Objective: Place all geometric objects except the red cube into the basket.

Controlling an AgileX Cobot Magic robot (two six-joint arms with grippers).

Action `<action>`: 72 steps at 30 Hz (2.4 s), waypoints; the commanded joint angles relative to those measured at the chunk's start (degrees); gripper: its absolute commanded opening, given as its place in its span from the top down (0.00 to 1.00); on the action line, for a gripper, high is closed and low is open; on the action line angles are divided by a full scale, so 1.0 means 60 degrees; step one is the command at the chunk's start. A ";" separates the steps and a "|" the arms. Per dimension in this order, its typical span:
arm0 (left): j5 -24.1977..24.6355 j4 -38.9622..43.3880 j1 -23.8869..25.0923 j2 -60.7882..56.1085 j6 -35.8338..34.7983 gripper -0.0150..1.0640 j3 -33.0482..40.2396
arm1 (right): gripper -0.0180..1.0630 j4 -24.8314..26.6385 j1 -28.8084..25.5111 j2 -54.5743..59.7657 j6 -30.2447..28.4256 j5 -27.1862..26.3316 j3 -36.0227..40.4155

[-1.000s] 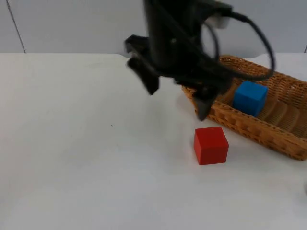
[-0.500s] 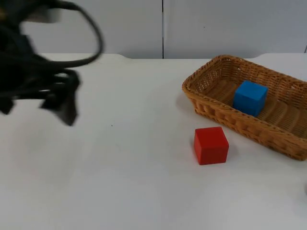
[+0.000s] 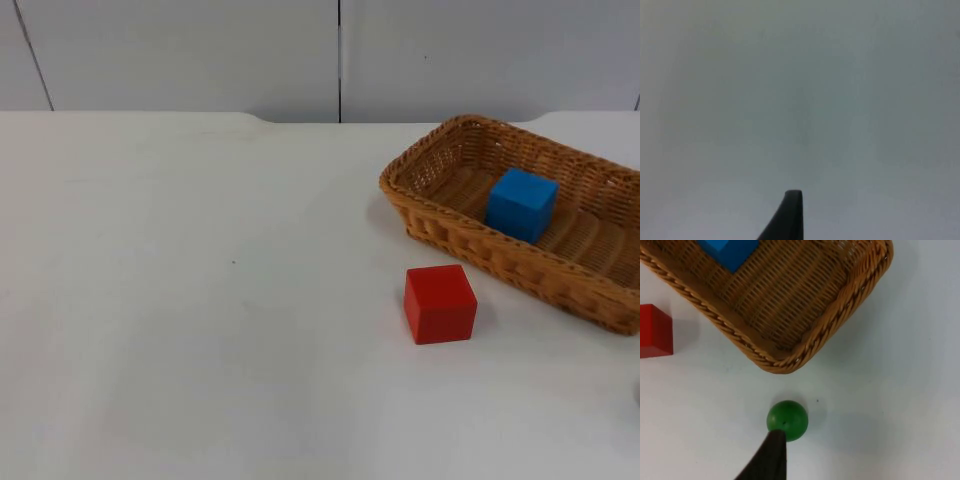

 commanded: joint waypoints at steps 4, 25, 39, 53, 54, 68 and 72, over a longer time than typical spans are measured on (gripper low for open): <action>0.0305 -0.0333 0.0030 -0.1233 -0.0091 0.05 0.0048 | 0.01 0.0026 -0.0053 -0.0010 -0.0086 0.0093 -0.0043; 0.0930 0.0224 0.0030 -0.1430 -0.0091 0.01 0.0048 | 0.01 -0.1223 0.2814 0.1053 0.1959 0.0587 0.0576; 0.1082 0.0028 0.0030 -0.1430 -0.0091 0.01 0.0048 | 0.01 -0.4230 0.4931 0.3334 0.6312 -0.1599 0.1479; 0.0596 0.0008 0.0030 -0.1430 -0.0091 0.01 0.0048 | 0.02 -0.5535 0.4210 0.5590 0.7379 -0.3569 0.1620; 0.0596 0.0008 0.0030 -0.1430 -0.0091 0.01 0.0048 | 0.02 -0.5535 0.4210 0.5590 0.7379 -0.3569 0.1620; 0.0611 0.0131 0.0030 -0.1430 -0.0015 0.01 0.0048 | 0.02 -0.5864 0.3377 0.7006 0.7055 -0.5676 0.1620; 0.0611 0.0131 0.0030 -0.1430 -0.0015 0.01 0.0048 | 0.03 -0.6017 0.3377 0.7413 0.7160 -0.6008 0.1620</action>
